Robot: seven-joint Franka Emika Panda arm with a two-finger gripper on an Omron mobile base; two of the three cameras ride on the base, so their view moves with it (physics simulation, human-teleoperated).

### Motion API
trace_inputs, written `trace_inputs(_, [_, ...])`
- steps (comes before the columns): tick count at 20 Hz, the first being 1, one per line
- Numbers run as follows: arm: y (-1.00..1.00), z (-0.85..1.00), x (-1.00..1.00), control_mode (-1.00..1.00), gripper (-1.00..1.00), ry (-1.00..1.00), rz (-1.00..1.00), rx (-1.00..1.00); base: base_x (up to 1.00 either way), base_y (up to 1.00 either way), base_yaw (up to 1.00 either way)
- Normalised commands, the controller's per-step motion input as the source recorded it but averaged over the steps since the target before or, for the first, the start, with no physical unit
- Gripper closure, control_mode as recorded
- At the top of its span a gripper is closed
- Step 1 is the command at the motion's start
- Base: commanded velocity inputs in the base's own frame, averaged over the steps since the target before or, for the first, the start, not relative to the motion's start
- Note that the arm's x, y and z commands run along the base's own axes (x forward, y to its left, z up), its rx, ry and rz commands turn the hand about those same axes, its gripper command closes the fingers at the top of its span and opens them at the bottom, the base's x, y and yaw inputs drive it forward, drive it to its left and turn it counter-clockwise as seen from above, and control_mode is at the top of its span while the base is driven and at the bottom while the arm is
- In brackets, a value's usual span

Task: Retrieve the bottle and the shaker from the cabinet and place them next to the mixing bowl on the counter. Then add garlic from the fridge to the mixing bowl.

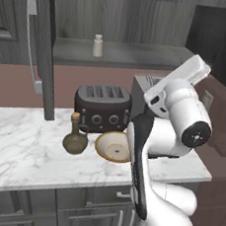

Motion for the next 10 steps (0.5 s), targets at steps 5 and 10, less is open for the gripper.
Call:
trace_inputs(5, [0.0,0.59,-0.12,-1.0,-1.0,0.06,-0.1,0.58,0.0,0.0,0.0])
trace_inputs(10, [0.0,0.27,-0.06,-1.0,-1.0,0.01,0.0,0.27,0.0,0.0,0.0])
